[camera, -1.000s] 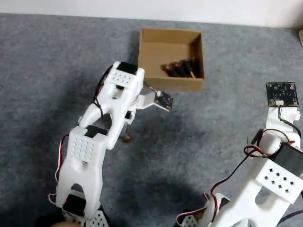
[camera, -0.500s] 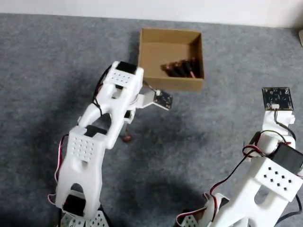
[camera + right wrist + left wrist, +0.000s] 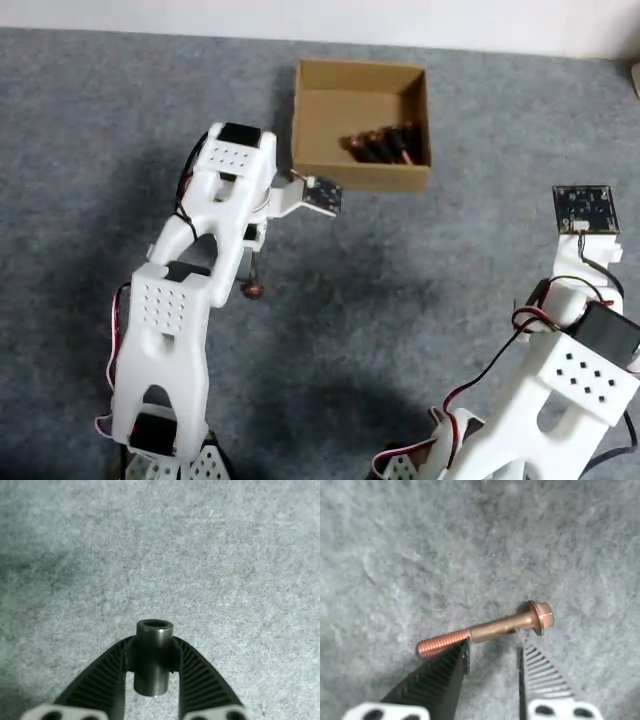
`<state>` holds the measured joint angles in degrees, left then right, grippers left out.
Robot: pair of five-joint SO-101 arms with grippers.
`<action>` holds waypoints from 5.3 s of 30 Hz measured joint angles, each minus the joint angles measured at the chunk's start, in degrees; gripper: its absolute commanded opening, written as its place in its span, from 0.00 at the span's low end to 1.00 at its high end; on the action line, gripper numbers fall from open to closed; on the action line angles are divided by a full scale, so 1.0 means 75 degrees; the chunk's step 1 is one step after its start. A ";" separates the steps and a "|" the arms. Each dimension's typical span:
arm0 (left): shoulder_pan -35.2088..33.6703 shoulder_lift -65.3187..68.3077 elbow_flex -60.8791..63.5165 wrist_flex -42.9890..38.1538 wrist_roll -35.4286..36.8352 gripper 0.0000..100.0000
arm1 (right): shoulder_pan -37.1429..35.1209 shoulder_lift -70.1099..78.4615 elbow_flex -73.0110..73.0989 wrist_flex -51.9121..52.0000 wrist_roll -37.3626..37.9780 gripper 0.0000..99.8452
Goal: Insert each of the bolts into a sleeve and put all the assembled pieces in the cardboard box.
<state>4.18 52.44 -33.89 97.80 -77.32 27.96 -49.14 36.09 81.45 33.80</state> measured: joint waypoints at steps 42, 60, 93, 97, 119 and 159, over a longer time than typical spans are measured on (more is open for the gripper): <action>-0.0539 -0.0047 -0.1981 0.0352 0.3575 0.18 | 0.0000 0.0000 0.0621 -0.0492 0.0000 0.00; -0.0645 -0.1852 -0.1242 0.0352 1.1077 0.18 | 0.0000 0.0000 0.1172 -0.0492 0.0000 0.00; 0.0445 -0.2157 0.2848 -0.1805 1.3714 0.01 | -0.0340 -0.3552 0.3036 -0.0188 0.0000 0.00; 0.0422 -0.2157 0.2848 -0.1805 1.3703 0.00 | -0.0445 -0.3669 0.3036 -0.0012 0.0000 0.00; -0.0867 -0.7033 0.6646 -0.1946 1.5941 0.00 | -0.0469 -0.3669 0.3106 0.0047 -0.0328 0.00; -0.0211 -1.3316 1.2460 -0.5181 0.2438 0.01 | -0.0469 -0.3669 0.3305 0.0047 -0.0328 0.00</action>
<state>2.59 -47.43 59.56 58.95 -59.03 24.44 -76.66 60.88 81.80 31.34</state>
